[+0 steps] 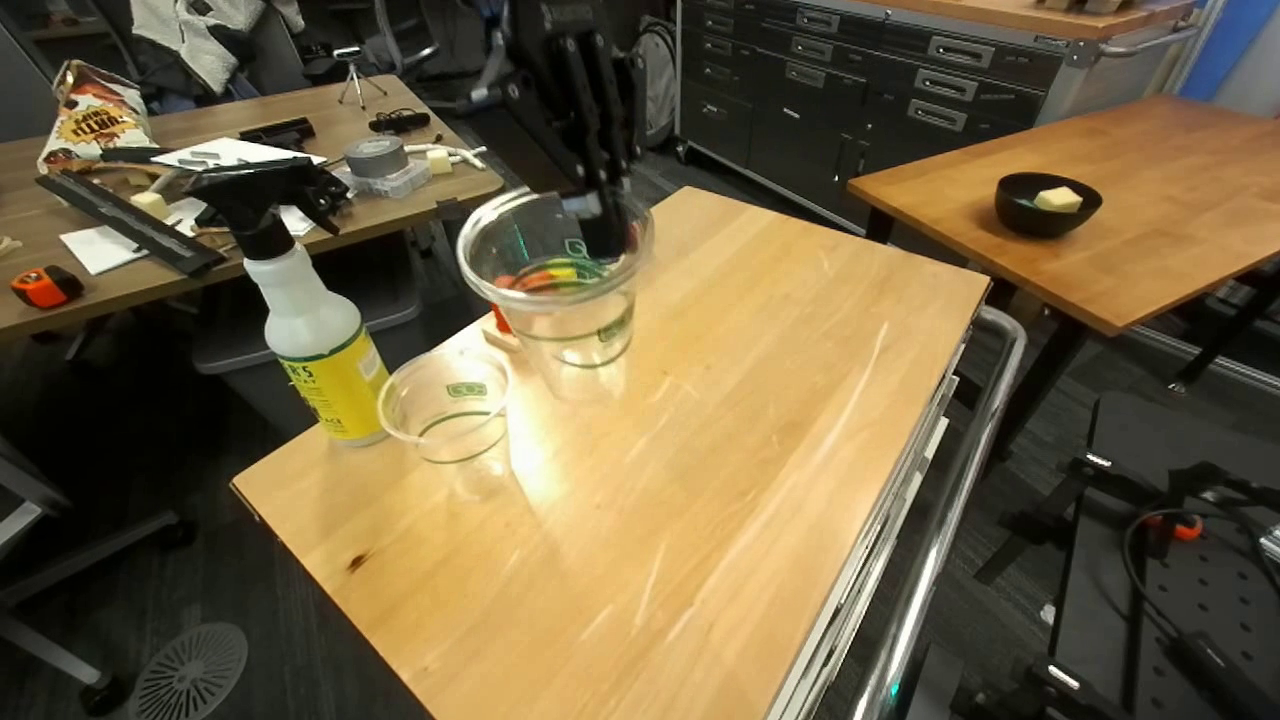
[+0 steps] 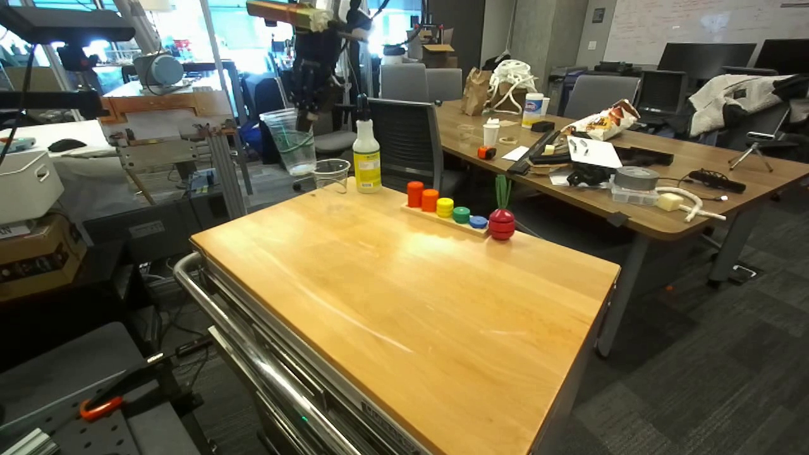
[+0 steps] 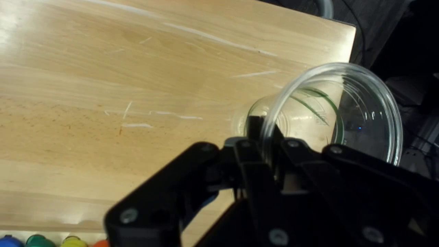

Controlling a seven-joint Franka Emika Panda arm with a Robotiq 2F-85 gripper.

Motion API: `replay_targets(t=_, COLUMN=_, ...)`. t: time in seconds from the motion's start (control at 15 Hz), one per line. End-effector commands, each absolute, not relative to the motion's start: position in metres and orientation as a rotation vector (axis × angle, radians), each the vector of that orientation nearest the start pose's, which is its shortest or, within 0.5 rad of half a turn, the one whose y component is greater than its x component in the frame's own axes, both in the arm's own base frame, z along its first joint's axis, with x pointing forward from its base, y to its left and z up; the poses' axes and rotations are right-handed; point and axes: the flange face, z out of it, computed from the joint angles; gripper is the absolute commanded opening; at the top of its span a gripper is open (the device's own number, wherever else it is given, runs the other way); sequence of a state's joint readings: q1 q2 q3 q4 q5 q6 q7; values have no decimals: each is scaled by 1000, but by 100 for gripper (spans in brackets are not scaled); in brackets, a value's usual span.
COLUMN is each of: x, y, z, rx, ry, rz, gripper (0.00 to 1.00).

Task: Stack the three cups on the table together

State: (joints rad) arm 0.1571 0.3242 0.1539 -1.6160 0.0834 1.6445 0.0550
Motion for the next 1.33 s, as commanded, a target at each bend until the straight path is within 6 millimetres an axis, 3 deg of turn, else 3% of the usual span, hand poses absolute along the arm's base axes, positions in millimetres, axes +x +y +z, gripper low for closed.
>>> replay_targets(t=0.0, x=617, y=198, z=442, rx=-2982, ry=-331, rz=426, gripper=2)
replay_targets(t=0.67, x=686, y=227, z=408, rx=-2973, ry=-298, rz=399, gripper=2)
replay_targets(t=0.93, x=698, y=232, z=403, rx=-2968, ry=-291, rz=408, gripper=2)
replay_targets(t=1.27, x=698, y=225, z=392, rx=-2971, ry=-277, rz=498, gripper=2)
